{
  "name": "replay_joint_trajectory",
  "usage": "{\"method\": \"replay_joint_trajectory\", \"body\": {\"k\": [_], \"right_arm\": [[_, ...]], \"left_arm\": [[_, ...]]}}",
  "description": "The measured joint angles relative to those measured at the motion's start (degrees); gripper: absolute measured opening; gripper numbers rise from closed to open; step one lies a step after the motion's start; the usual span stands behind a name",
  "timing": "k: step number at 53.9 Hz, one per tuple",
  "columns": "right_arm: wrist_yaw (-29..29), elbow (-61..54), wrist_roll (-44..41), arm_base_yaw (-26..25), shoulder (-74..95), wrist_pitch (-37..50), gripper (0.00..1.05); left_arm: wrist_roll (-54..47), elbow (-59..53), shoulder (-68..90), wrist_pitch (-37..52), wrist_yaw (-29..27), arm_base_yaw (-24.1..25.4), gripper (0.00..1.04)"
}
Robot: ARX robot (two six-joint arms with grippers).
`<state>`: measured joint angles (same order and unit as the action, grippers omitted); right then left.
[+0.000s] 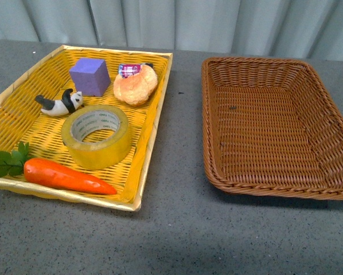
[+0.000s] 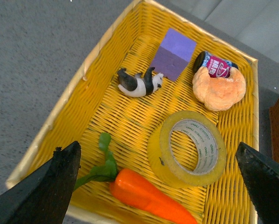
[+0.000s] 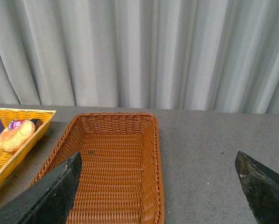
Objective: Move tape to another basket
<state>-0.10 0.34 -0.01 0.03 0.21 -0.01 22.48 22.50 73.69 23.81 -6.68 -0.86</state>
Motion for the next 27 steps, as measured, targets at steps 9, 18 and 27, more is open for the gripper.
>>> {"method": "replay_joint_trajectory", "body": {"k": [9, 18, 27], "right_arm": [[0.00, 0.00, 0.00, 0.00, 0.00, 0.00, 0.96], [0.00, 0.00, 0.00, 0.00, 0.00, 0.00, 0.96], [0.00, 0.00, 0.00, 0.00, 0.00, 0.00, 0.96]], "left_arm": [[1.40, 10.08, 13.42, -1.33, 0.00, -0.94, 0.98], [0.83, 18.99, 23.30, -4.87, -0.31, -2.40, 0.98], [0.28, 25.49, 31.34, -8.68, -0.42, -3.02, 0.98]]}}
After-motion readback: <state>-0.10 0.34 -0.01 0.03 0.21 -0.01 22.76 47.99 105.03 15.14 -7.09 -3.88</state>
